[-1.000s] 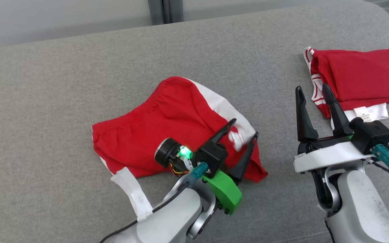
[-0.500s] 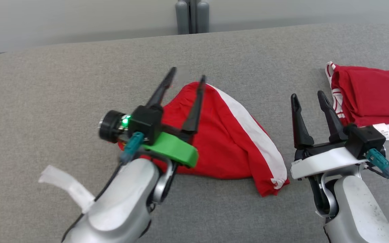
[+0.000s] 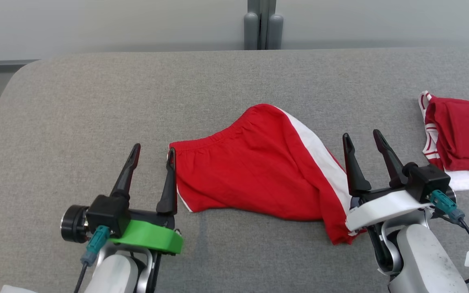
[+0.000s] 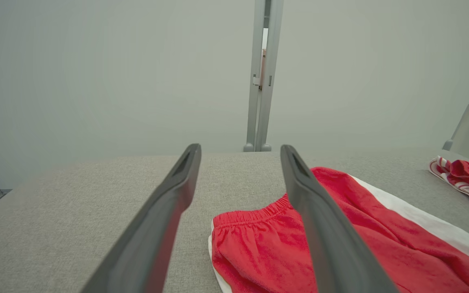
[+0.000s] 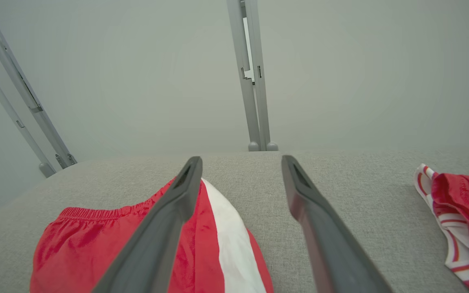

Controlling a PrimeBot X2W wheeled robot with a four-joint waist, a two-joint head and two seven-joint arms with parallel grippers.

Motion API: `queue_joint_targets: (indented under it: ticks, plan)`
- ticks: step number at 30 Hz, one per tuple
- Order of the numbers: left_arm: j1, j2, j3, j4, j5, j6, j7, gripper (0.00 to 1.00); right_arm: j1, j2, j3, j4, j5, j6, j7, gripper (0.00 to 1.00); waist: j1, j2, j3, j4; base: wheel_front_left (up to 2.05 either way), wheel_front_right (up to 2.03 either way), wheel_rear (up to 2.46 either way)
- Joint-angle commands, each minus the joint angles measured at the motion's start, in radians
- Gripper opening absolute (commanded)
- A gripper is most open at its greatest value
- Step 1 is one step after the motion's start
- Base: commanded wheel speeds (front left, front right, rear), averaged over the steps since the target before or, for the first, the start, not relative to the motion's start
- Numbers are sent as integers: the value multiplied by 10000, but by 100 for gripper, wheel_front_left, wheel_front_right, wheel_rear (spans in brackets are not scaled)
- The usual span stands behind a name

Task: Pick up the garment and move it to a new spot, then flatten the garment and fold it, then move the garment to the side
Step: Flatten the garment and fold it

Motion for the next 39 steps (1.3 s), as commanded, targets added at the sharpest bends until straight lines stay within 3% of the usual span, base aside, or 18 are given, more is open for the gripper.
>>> queue_joint_targets:
  ticks: [1, 7, 14, 26, 33, 34, 35, 39]
  plan:
    - [215, -212, 198, -29, 170, -148, 0, 100, 89, -91, -26, 64, -31, -7, -30, 100, 0, -1, 100, 108, 0, 0, 0]
    - [209, -839, 510, 83, 782, -843, 0, 100, -494, -566, 111, 430, -72, -7, 8, 100, 0, -1, 480, 556, 0, 0, 0]
    - [-131, -1127, 456, 305, 897, -1241, 1, 100, -2007, -1856, 1272, 1590, 598, -6, 1062, 100, 0, -1, 1105, 1352, 0, 0, 0]
    - [-261, -1158, -209, 597, 575, -982, -1, 100, -4260, -3868, 3799, 3366, 3529, -4, 2654, 100, 0, -1, 1754, 2758, 0, 0, 0]
    - [-329, -1158, -460, 599, 437, -824, -1, 100, -4801, -4476, 5091, 3924, 4952, -4, 3171, 100, 0, -1, 1850, 3174, 0, 0, 0]
    - [-326, -1158, -490, 613, 418, -811, -1, 100, -4891, -4533, 5263, 4021, 5045, -4, 3134, 25, 0, -1, 1847, 3199, 0, 0, 0]
    - [-320, -1158, -502, 622, 404, -796, -1, 100, -4975, -4562, 5368, 4092, 5121, -4, 3059, 0, 0, -1, 1839, 3211, 0, 0, 0]
    - [-215, -1157, -481, 691, 403, -727, -1, 100, -5278, -4743, 5601, 4548, 5229, -6, 2487, 0, 0, -1, 1717, 3145, 0, 0, 0]
